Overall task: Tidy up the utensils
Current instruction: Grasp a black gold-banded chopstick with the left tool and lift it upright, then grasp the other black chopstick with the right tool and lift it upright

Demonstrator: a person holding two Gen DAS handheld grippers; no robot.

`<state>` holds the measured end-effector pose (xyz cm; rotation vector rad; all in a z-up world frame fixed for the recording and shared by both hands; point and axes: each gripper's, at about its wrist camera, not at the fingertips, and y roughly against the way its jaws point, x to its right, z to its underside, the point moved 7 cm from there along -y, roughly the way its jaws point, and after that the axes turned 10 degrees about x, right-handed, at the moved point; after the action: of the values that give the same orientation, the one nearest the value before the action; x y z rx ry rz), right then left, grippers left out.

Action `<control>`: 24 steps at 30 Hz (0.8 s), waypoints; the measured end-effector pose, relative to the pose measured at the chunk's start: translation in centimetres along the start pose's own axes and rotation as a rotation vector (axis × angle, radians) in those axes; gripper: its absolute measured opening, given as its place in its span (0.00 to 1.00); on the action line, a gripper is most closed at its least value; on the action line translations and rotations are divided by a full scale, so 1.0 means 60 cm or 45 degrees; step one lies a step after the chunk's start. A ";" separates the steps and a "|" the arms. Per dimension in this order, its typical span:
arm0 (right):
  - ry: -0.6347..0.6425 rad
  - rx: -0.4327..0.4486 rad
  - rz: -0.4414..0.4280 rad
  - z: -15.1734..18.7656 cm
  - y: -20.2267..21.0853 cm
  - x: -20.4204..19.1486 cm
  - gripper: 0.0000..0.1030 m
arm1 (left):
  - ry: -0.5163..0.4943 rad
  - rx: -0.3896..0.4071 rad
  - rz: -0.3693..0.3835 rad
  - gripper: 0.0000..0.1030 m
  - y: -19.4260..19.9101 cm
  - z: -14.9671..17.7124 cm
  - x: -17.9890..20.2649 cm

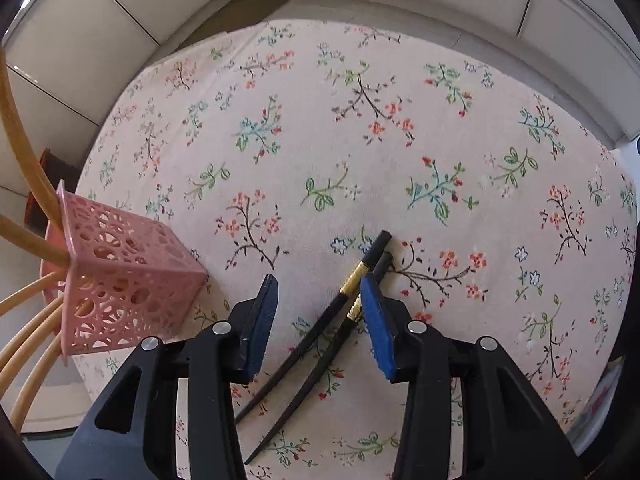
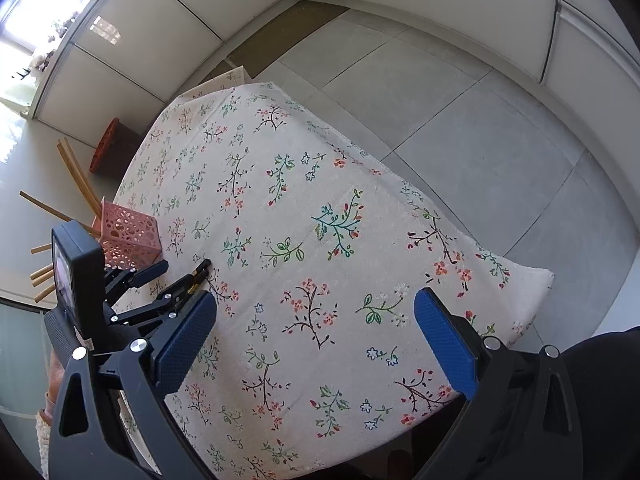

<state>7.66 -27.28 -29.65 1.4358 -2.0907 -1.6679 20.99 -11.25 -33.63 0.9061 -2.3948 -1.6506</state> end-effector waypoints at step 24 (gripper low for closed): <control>0.106 -0.077 0.034 0.015 -0.023 -0.062 0.94 | 0.296 -0.104 0.065 0.06 0.006 0.032 -0.026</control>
<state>10.01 -23.96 -29.46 1.4278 -1.9896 -1.6178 21.36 -8.81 -33.73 0.9568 -2.1637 -1.5204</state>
